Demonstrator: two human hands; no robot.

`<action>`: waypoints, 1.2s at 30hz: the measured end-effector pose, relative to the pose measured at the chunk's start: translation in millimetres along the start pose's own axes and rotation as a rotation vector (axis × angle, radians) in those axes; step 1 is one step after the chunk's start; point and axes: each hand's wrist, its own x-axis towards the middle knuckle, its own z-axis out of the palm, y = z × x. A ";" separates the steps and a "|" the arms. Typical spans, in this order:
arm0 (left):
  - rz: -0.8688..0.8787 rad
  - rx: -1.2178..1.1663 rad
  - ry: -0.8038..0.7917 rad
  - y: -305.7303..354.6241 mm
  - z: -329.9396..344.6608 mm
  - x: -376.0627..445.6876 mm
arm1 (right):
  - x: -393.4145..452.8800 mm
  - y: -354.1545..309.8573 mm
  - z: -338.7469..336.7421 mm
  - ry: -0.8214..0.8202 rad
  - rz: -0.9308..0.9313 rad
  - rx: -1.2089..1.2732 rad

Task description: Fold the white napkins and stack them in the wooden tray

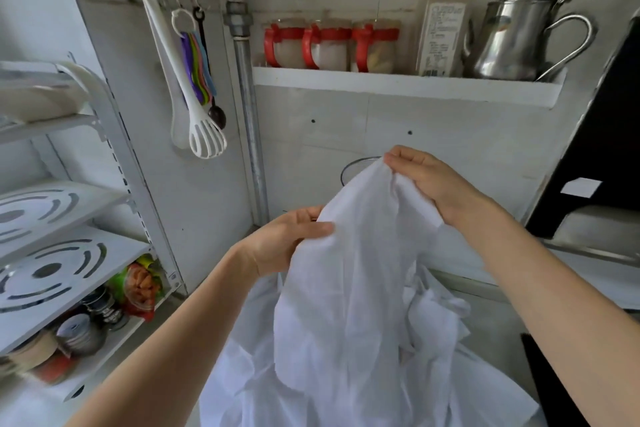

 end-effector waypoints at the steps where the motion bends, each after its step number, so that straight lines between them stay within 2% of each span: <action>1: 0.000 0.003 -0.005 0.5 4.8 -5.9 | -4.8 -1.4 5.0 0.018 0.019 0.017; 6: 0.153 -0.057 0.045 -1.1 25.7 -36.9 | -43.4 -5.3 25.4 0.079 0.015 0.008; 9: 0.123 -0.115 0.039 -8.2 26.7 -62.6 | -75.8 -10.6 36.0 0.094 0.034 0.008; 12: 0.102 0.069 0.030 -25.0 33.5 -79.7 | -108.0 -13.5 54.4 0.100 0.029 0.026; 17: 0.201 0.237 0.012 -44.4 77.2 -96.9 | -161.0 -20.0 75.0 -0.047 0.068 0.022; 20: 0.190 0.352 0.021 -52.5 93.6 -104.1 | -185.4 -26.3 74.1 -0.109 0.083 0.010; 23: 0.160 0.576 -0.062 -55.4 103.3 -107.8 | -199.9 -26.2 64.6 -0.147 0.097 -0.017; 25: 0.130 0.491 -0.146 -57.3 108.7 -110.1 | -206.5 -23.1 58.4 -0.195 0.114 0.020; 27: 0.052 0.241 -0.141 -62.8 109.9 -114.1 | -214.4 -20.0 53.2 -0.225 0.165 0.052; 29: 0.027 0.166 -0.008 -70.5 107.0 -115.5 | -222.8 -13.6 45.0 -0.220 0.240 -0.085; 31: 0.077 0.438 0.124 -75.9 106.0 -117.3 | -229.6 -3.4 39.4 -0.231 0.302 -0.474; 32: 0.095 0.582 0.127 -77.6 106.9 -118.8 | -230.8 3.7 37.7 -0.244 0.303 -0.639; 34: -0.021 0.812 0.039 -75.9 115.3 -121.4 | -226.6 22.7 34.7 -0.222 0.228 -0.821; 36: -0.253 1.120 -0.115 -83.5 115.0 -121.4 | -220.4 38.6 33.1 -0.079 0.097 -0.980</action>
